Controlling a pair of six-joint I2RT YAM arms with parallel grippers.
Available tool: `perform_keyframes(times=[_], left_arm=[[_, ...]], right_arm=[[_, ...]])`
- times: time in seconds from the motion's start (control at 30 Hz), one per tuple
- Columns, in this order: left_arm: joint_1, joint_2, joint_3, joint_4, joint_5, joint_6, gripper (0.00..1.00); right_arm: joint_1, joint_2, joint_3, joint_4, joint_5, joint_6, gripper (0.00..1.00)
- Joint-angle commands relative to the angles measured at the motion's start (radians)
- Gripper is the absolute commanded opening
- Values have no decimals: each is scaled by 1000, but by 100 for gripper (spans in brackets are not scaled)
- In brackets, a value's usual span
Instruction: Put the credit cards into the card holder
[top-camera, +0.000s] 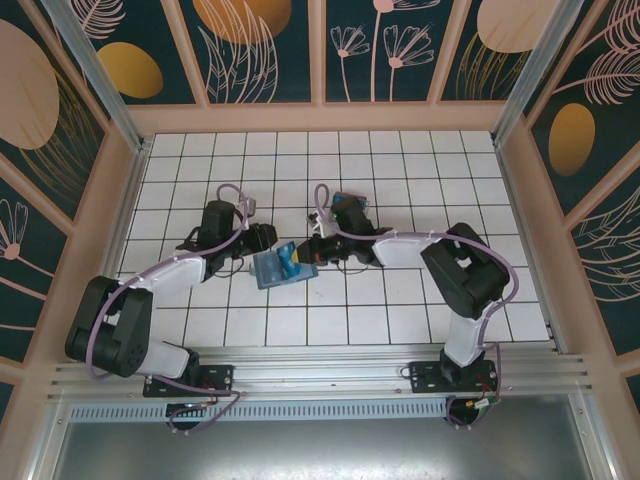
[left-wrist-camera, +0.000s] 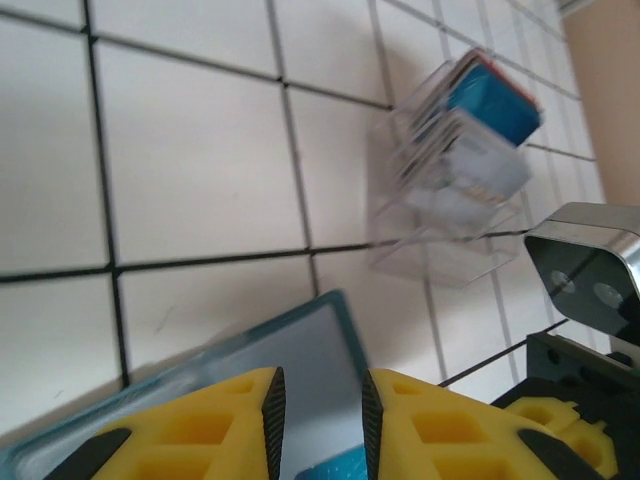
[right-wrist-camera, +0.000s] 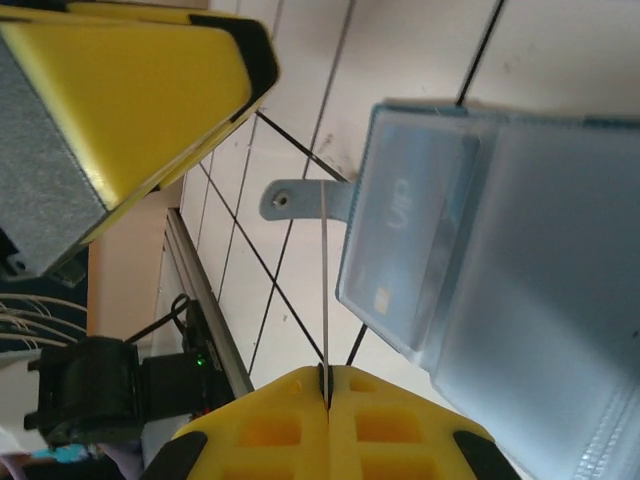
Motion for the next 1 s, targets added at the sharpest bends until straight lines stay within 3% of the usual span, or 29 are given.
perform_keyframes(times=[0.0, 0.6, 0.83, 0.97], left_arm=[[6, -22, -18, -79, -89, 30, 30], [5, 0, -78, -237, -345, 29, 32], [6, 41, -92, -200, -289, 34, 28], [7, 52, -100, -167, -257, 25, 16]], right_arm=[[24, 48, -44, 169, 67, 158, 5], [14, 127, 17, 81, 100, 118, 5], [3, 144, 47, 31, 114, 111, 5], [2, 151, 64, -11, 121, 96, 5]])
